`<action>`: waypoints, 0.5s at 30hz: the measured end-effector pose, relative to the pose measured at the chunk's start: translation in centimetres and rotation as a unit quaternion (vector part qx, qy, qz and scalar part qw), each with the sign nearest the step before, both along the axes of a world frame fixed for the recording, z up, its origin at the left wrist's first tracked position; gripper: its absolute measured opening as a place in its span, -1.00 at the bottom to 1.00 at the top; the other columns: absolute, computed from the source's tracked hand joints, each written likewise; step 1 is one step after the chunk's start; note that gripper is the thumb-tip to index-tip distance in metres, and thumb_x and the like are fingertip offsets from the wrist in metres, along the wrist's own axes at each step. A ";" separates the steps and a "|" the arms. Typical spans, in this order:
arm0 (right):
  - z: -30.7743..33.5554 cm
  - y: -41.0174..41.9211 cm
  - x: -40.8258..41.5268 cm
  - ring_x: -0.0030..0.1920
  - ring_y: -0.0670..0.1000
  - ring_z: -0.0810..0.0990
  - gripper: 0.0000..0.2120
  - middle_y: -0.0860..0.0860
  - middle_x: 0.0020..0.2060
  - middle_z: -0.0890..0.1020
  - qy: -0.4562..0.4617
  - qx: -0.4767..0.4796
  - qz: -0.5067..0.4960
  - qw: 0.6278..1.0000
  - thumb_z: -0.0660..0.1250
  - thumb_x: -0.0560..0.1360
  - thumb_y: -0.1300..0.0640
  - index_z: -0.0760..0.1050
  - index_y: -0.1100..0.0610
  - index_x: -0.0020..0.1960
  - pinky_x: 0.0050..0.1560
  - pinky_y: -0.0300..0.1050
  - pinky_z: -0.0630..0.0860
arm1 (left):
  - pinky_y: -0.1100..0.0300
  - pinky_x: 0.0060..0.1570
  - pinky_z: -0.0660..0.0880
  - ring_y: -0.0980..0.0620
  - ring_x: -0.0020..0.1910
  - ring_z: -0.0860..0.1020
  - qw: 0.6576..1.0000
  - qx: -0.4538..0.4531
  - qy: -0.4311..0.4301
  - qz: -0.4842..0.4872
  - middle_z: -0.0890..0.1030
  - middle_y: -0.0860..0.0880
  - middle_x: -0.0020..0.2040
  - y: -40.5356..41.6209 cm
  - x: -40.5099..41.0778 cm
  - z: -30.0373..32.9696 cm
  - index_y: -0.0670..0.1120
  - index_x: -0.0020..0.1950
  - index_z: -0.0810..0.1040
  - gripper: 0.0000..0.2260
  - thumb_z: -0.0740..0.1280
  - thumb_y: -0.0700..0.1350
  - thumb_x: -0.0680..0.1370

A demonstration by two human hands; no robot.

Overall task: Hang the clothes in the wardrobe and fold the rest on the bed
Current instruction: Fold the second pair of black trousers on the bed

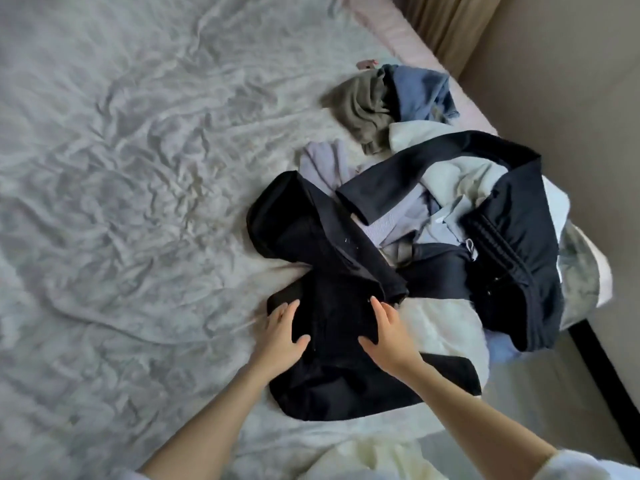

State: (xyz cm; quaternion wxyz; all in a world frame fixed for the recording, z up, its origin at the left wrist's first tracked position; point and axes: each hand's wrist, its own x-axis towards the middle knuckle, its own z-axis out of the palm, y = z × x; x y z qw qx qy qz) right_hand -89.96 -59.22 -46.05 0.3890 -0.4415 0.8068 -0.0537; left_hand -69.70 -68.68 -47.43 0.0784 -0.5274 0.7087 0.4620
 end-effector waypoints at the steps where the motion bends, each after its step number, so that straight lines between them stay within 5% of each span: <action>1: -0.4 0.6 0.4 0.50 0.08 0.07 -0.22 0.08 0.49 0.08 -0.005 -0.011 -0.016 1.000 0.30 0.53 0.04 -0.13 0.07 0.55 0.42 0.04 0.23 | 0.03 0.43 0.18 -0.03 0.52 0.00 0.999 -0.005 -0.009 -0.041 -0.02 0.01 0.55 0.9 0.1 -0.6 0.07 0.55 -0.03 -0.34 0.28 0.03 0.56; 6: -2.0 1.4 2.8 0.45 0.11 0.17 -0.25 0.13 0.48 0.11 0.013 -0.074 -0.233 0.970 0.33 0.52 0.12 -0.05 0.12 0.54 0.30 0.02 0.34 | -0.03 0.33 0.29 -0.12 0.51 -0.01 0.990 0.020 -0.054 -0.127 -0.16 0.01 0.55 4.5 -0.1 -3.9 0.17 0.53 -0.18 -0.18 0.36 0.08 0.50; 9: -2.8 1.2 2.5 0.39 0.14 0.27 -0.34 0.11 0.43 0.23 0.034 -0.026 -0.294 0.955 0.31 0.52 0.03 0.07 0.13 0.50 0.23 0.10 0.39 | -0.04 0.29 0.34 -0.19 0.45 0.06 0.983 -0.042 -0.106 -0.141 -0.22 -0.09 0.53 5.5 -1.3 -4.9 0.18 0.49 -0.33 -0.04 0.41 0.09 0.45; 12: -3.0 1.4 1.5 0.02 0.04 0.49 -0.54 0.07 0.29 0.42 -0.023 0.001 -0.317 0.948 0.25 0.56 0.07 0.23 0.13 0.39 -0.05 -0.08 0.43 | -0.02 0.27 0.35 -0.19 0.39 0.14 0.976 -0.085 -0.137 -0.150 -0.19 -0.15 0.53 5.3 -2.1 -5.2 0.20 0.50 -0.29 -0.09 0.39 0.10 0.47; 15: -2.6 1.1 0.2 -0.31 -0.04 0.48 -0.74 0.00 -0.11 0.56 -0.050 -0.016 -0.314 0.948 0.18 0.55 0.17 0.33 0.09 0.24 -0.34 -0.19 0.40 | 0.02 0.26 0.34 -0.15 0.39 0.20 0.971 -0.130 -0.133 -0.151 0.03 -0.12 0.54 4.3 -2.1 -5.2 0.17 0.53 -0.05 -0.32 0.30 0.08 0.55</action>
